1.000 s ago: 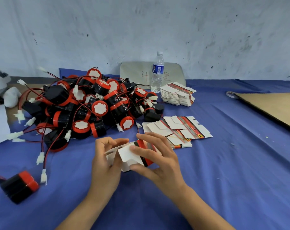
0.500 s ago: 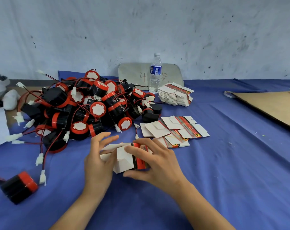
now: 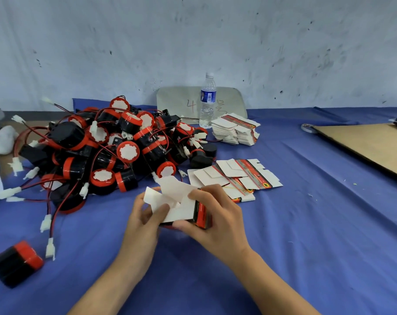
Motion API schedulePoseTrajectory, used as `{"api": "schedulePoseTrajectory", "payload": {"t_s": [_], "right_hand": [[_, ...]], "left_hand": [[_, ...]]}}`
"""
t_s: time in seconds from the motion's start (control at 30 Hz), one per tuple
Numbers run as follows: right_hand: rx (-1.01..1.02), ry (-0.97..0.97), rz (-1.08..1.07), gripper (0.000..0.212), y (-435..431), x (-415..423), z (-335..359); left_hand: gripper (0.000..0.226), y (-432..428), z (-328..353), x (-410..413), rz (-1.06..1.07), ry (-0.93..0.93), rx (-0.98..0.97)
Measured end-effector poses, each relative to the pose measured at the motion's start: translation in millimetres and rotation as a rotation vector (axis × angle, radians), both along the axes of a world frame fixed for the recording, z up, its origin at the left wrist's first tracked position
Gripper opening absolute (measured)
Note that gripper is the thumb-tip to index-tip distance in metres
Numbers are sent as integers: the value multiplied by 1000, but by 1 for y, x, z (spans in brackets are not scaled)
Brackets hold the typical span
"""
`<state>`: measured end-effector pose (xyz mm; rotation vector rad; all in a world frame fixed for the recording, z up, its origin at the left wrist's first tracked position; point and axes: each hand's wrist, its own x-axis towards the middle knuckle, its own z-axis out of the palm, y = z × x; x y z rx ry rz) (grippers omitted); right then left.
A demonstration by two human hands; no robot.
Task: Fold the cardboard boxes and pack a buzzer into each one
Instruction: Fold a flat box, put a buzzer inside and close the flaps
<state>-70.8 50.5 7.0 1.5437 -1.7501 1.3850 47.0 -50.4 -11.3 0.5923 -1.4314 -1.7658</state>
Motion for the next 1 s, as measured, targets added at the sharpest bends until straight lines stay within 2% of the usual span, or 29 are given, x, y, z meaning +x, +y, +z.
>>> {"api": "schedulePoseTrajectory", "payload": {"t_s": [0.07, 0.13, 0.27, 0.43, 0.53, 0.7, 0.83, 0.87, 1.0], "right_hand": [[4, 11, 1, 47, -1, 3, -2], [4, -10, -8, 47, -3, 6, -3], [-47, -182, -8, 40, -3, 6, -3], [-47, -418, 42, 25, 0, 1, -2], [12, -489, 92, 30, 1, 1, -2], [0, -421, 242, 33, 4, 0, 3], [-17, -353, 318, 68, 9, -1, 9], [-4, -352, 325, 70, 9, -1, 9], [10, -323, 338, 56, 9, 0, 13]], "left_hand": [[29, 3, -2, -2, -57, 6, 56], [28, 6, -4, -1, -51, -12, 15], [47, 14, -3, 3, 24, -74, -274], [42, 18, 9, 6, 26, -90, -539], [37, 17, 11, 7, 44, -103, -600], [33, 13, 10, 8, 27, -111, -647], [32, 13, 11, 11, 1, -74, -609], [33, 13, 11, 12, 0, -72, -597], [35, 14, 13, 14, 2, -40, -571]]}}
